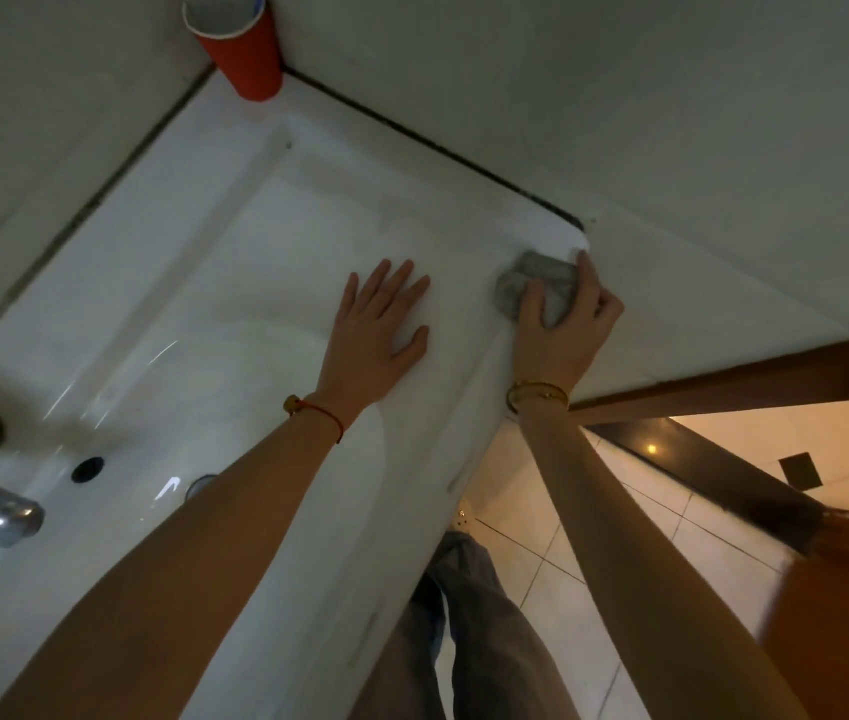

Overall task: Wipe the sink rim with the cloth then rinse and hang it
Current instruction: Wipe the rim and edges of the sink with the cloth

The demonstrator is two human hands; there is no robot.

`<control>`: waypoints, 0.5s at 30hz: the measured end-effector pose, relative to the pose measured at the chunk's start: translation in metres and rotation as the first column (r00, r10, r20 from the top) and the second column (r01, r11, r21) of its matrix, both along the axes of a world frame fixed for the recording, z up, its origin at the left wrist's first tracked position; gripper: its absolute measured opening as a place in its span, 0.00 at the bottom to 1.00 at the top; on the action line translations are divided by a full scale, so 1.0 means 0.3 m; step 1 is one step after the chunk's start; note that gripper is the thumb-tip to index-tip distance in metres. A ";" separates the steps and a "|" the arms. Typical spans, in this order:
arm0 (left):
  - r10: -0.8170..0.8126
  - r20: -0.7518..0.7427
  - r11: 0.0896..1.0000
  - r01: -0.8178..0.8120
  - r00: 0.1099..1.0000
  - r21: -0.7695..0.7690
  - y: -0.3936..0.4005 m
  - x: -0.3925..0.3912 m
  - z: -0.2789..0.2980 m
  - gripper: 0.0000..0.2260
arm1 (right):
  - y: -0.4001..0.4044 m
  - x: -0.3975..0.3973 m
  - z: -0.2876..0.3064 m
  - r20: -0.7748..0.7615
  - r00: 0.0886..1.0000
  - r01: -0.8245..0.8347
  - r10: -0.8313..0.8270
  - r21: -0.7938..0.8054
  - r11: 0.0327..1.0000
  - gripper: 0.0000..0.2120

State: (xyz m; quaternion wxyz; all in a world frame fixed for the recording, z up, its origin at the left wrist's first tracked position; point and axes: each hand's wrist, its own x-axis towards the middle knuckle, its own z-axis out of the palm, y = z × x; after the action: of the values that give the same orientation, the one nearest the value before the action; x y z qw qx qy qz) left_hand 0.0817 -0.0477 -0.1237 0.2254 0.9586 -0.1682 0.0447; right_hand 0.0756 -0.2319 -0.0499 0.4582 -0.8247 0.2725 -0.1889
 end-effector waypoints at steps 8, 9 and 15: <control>-0.001 -0.005 1.000 0.001 1.000 0.010 0.000 0.002 -0.014 0.24 | 0.053 -0.116 -0.030 -0.104 0.988 0.142 -0.114 0.321 0.936 0.25; 0.000 -0.002 1.000 0.000 1.000 0.013 0.001 0.001 -0.014 0.24 | 0.038 -0.071 -0.024 -0.136 0.984 0.149 -0.113 0.293 0.944 0.24; -0.006 -0.015 1.000 0.006 1.000 0.021 0.000 0.001 -0.009 0.24 | 0.017 -0.043 -0.004 -0.094 0.995 0.034 -0.012 0.239 0.970 0.23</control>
State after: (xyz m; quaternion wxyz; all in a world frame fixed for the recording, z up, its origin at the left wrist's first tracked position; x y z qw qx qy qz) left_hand 0.0819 -0.0477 -0.1263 0.2167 0.9607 -0.1698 0.0352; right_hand 0.0628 -0.2270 -0.0512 0.5394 -0.7678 0.3236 -0.1216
